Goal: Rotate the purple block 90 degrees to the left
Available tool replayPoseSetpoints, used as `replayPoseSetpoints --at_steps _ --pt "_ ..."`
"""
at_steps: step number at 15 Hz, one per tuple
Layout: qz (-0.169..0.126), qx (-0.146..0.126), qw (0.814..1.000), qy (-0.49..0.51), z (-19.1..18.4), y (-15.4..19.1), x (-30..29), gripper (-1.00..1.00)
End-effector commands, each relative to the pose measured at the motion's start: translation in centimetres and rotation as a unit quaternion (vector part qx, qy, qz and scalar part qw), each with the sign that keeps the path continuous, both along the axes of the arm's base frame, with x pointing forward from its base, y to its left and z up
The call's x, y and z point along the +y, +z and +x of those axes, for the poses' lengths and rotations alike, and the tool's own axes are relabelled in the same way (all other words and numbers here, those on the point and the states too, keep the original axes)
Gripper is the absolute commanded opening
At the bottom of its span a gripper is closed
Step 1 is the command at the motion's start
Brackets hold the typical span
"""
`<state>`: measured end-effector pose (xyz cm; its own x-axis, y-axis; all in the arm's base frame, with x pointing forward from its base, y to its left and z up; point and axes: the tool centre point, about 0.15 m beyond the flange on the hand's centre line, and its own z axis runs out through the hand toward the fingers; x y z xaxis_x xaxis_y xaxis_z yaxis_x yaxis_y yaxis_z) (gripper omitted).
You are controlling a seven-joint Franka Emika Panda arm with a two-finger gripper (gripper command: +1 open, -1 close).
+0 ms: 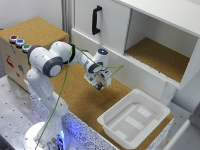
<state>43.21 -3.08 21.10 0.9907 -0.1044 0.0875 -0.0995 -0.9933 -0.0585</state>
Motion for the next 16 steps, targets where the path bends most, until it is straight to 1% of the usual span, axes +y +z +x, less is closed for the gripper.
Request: replayPoseSetpoints --at_steps 1,3,4,5,6,7,8,9,10,11,12,13,14,15,16 --pt "-0.043 0.017 0.999 0.002 1.8 -1.6 -0.2 -1.0" --pt "-0.037 0.013 0.999 0.01 1.5 -1.0 -0.3 -1.0" --pt "-0.024 0.01 0.999 0.021 1.3 -0.1 -0.2 -1.0" --pt "-0.015 0.002 0.999 0.042 0.9 1.2 0.1 -1.0" --pt "-0.003 0.003 0.997 0.073 0.5 2.6 0.5 -1.0" --pt "0.009 0.006 0.993 0.118 0.1 3.9 0.9 -1.0" --pt "0.007 0.006 0.987 0.162 -0.4 4.8 1.2 -1.0" --pt "0.011 0.016 0.976 0.215 -0.7 5.2 1.4 -1.0" --pt "0.014 0.018 0.967 0.255 -1.0 5.6 1.5 -1.0" --pt "0.011 0.02 0.952 0.305 -1.3 5.9 1.6 -1.0" --pt "0.019 0.027 0.933 0.359 -1.3 5.9 1.6 -1.0" --pt "0.018 0.033 0.912 0.409 -1.3 5.8 1.6 -1.0" --pt "0.02 0.036 0.886 0.461 -1.0 5.7 1.6 -1.0" --pt "0.015 0.04 0.857 0.513 -1.0 5.5 1.8 -1.0" --pt "0.012 0.052 0.829 0.557 -1.0 5.4 2.0 -1.0"
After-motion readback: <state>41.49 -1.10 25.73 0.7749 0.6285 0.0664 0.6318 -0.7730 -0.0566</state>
